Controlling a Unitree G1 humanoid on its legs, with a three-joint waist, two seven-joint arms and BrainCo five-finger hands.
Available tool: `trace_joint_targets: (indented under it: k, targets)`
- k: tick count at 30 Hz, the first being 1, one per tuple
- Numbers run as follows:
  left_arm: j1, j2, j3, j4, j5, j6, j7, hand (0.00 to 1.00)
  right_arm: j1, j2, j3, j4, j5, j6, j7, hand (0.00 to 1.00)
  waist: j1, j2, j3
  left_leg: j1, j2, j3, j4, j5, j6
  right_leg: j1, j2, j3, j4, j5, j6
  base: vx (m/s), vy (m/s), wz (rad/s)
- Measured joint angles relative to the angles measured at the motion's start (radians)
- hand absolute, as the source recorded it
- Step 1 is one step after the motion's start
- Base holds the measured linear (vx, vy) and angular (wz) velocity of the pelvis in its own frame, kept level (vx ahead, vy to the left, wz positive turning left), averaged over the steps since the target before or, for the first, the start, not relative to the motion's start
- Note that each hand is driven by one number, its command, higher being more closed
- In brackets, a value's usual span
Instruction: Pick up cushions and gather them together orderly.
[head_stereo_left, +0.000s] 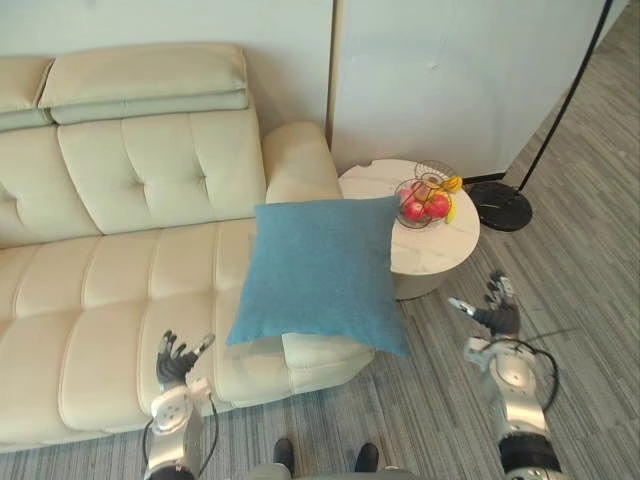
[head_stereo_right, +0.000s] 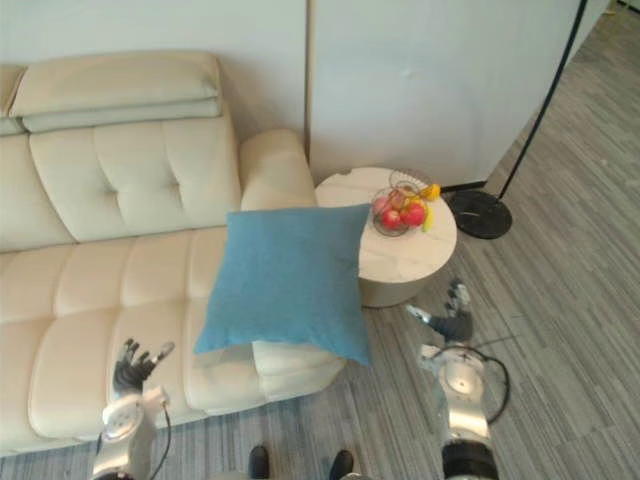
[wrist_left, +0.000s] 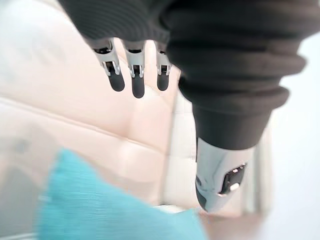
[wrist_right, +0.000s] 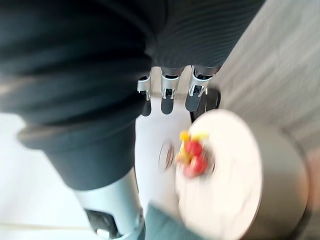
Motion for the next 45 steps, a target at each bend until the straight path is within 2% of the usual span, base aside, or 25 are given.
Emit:
trace_joint_targets:
  k: [2, 3, 8, 15, 21, 26, 29, 34, 35, 39, 45]
  targets:
    - [-0.040, 0.006, -0.021, -0.018, 0.000, -0.003, 0.002, 0.00, -0.055, 0.000, 0.019, 0.031, 0.026, -0.012, 0.000, 0.00, 0.002, -0.011, 0.020, -0.028, 0.001, -0.011, 0.011, 0.005, -0.001, -0.019, -0.001, -0.009, 0.003, 0.003, -0.005, -0.06, 0.000, 0.20]
    - [-0.093, 0.013, -0.041, -0.029, 0.000, -0.005, 0.011, 0.00, -0.106, 0.002, 0.028, 0.059, 0.041, -0.012, -0.001, 0.00, 0.021, -0.021, 0.051, -0.050, 0.005, -0.011, 0.012, 0.014, -0.002, -0.045, 0.000, -0.008, 0.016, 0.005, -0.008, -0.06, -0.002, 0.00]
    - [-0.237, 0.037, -0.054, -0.025, 0.001, -0.006, 0.025, 0.00, -0.225, 0.004, 0.062, 0.126, 0.083, -0.011, -0.004, 0.00, 0.039, -0.036, 0.148, -0.139, 0.013, -0.010, 0.046, 0.028, 0.000, -0.144, -0.009, 0.010, 0.071, 0.012, -0.017, -0.09, 0.018, -0.02]
    - [-0.442, 0.137, -0.063, 0.048, -0.016, -0.009, 0.059, 0.00, -0.381, -0.019, 0.061, 0.194, 0.126, -0.009, -0.034, 0.00, 0.042, -0.037, 0.261, -0.274, 0.019, -0.015, 0.149, 0.024, 0.004, -0.253, -0.018, 0.017, 0.126, 0.024, -0.032, -0.10, 0.016, 0.01]
    - [-0.569, 0.170, -0.096, 0.106, -0.017, -0.011, 0.064, 0.00, -0.487, -0.038, 0.060, 0.195, 0.138, -0.010, -0.064, 0.00, 0.041, -0.033, 0.326, -0.366, 0.022, -0.029, 0.186, 0.028, 0.007, -0.337, -0.025, 0.015, 0.160, 0.033, -0.040, -0.11, 0.018, 0.03]
    - [-0.677, 0.173, -0.169, 0.164, -0.017, -0.010, 0.058, 0.00, -0.596, -0.045, 0.068, 0.277, 0.148, -0.012, -0.076, 0.00, 0.037, -0.027, 0.336, -0.435, 0.020, -0.034, 0.184, 0.056, 0.007, -0.406, -0.025, 0.013, 0.159, 0.052, -0.044, -0.05, 0.002, 0.02]
    - [-0.730, 0.167, -0.213, 0.184, -0.017, -0.010, 0.055, 0.00, -0.649, -0.043, 0.101, 0.282, 0.148, -0.013, -0.082, 0.00, 0.025, -0.025, 0.345, -0.457, 0.020, -0.034, 0.184, 0.060, 0.009, -0.427, -0.024, 0.014, 0.157, 0.058, -0.045, 0.00, 0.000, 0.00]
    - [-0.782, 0.112, -0.251, 0.202, -0.018, -0.010, 0.041, 0.00, -0.707, -0.013, 0.115, 0.318, 0.148, -0.022, -0.085, 0.00, 0.009, -0.024, 0.347, -0.486, 0.022, -0.029, 0.186, 0.060, 0.009, -0.450, -0.016, 0.026, 0.135, 0.075, -0.048, 0.02, 0.005, -0.06]
    - [-0.782, 0.091, -0.251, 0.202, -0.023, -0.012, 0.043, 1.00, -0.709, -0.003, 0.115, 0.318, 0.148, -0.026, -0.087, 1.00, 0.009, -0.023, 0.347, -0.490, 0.024, -0.027, 0.186, 0.060, 0.009, -0.450, -0.012, 0.035, 0.121, 0.082, -0.047, 0.03, 0.000, -0.05]
    - [-0.785, 0.054, -0.255, 0.198, -0.101, -0.045, 0.045, 1.00, -0.741, -0.007, 0.117, 0.350, 0.148, -0.034, -0.093, 1.00, 0.006, 0.000, 0.361, -0.496, 0.026, -0.034, 0.187, 0.061, 0.007, -0.450, -0.008, 0.037, 0.119, 0.083, -0.047, 0.02, 0.004, 0.03]
    - [-0.789, 0.053, -0.257, 0.142, -0.177, -0.053, 0.049, 1.00, -0.745, -0.010, 0.116, 0.350, 0.156, -0.044, -0.107, 1.00, 0.004, 0.007, 0.365, -0.496, 0.030, -0.042, 0.181, 0.069, 0.001, -0.450, -0.003, 0.038, 0.121, 0.082, -0.047, 0.02, -0.001, 0.03]
